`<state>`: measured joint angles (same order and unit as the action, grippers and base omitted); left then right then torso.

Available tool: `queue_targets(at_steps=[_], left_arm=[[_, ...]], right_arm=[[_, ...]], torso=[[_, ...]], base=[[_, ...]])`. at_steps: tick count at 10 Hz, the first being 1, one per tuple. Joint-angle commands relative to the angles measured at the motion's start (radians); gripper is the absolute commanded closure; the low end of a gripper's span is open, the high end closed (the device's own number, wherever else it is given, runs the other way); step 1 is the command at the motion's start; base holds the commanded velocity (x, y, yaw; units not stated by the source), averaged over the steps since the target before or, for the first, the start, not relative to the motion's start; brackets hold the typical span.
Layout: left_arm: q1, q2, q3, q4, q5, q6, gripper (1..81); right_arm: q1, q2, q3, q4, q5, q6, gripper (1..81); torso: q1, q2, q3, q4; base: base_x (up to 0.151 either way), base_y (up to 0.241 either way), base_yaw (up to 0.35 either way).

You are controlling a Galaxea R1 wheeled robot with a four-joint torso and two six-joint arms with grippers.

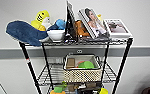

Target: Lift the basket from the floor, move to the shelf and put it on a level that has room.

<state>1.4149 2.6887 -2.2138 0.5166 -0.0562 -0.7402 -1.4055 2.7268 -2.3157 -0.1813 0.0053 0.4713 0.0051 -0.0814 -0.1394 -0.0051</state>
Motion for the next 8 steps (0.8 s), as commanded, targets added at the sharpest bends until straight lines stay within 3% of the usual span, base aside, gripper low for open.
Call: queue_targets(at_steps=[1,6,8], left_arm=[[-0.021,0.092,-0.164,0.037,0.029,0.004,1.0],[-0.009,0.243,-0.414,0.037,0.033,0.041,1.0],[-0.007,0.309,-0.524,0.037,0.041,0.044,1.0]], right_arm=[[0.032,0.088,-0.163,-0.067,-0.038,-0.003,1.0],[0.021,0.234,-0.384,-0.142,-0.039,-0.003,1.0],[0.007,0.27,-0.404,-0.178,-0.041,-0.003,1.0]], torso=[[0.0,0.0,0.0,0.0],[0.0,0.0,0.0,0.0],[0.0,0.0,0.0,0.0]], base=[[0.0,0.0,0.0],[0.0,0.0,0.0],[0.0,0.0,0.0]])
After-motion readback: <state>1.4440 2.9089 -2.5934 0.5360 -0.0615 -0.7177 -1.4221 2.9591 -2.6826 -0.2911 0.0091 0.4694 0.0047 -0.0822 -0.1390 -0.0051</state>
